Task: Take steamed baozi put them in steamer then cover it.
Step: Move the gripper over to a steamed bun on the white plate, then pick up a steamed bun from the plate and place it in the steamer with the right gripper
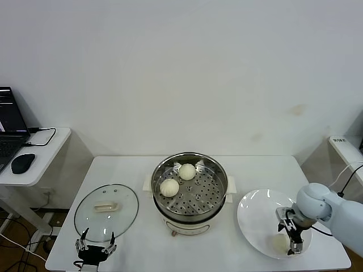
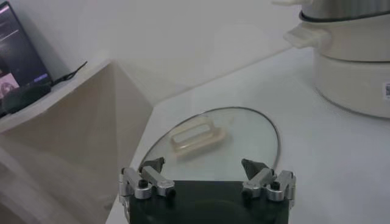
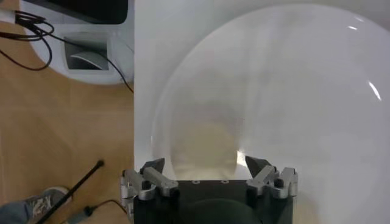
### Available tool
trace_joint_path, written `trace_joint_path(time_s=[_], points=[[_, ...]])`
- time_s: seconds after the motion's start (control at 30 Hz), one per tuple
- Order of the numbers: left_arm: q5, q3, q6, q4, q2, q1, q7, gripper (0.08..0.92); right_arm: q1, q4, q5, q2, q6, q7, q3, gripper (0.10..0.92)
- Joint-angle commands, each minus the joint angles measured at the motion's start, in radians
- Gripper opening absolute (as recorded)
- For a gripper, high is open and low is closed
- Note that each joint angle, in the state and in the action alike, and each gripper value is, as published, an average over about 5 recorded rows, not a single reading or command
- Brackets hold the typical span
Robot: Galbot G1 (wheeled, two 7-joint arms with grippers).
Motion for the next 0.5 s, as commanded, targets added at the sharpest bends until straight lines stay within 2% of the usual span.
trace_joint_path(time_s=[0.03,0.17,0.5], points=[[0.001,0.000,0.000,0.004,0.001,-0.003,0.000,0.823,-0.003,-0.012,0.000,0.003,-0.002,-0.002,-0.003,0.683],[0.001,0.001,0.000,0.005,0.000,-0.006,0.000,0.823,0.001,-0.013,0.007,0.005,-0.005,-0.002,-0.001,0.612],[0.002,0.010,-0.002,0.005,-0.002,-0.008,-0.004,0.823,0.100,-0.013,0.084,-0.008,-0.014,-0.009,0.005,0.562]])
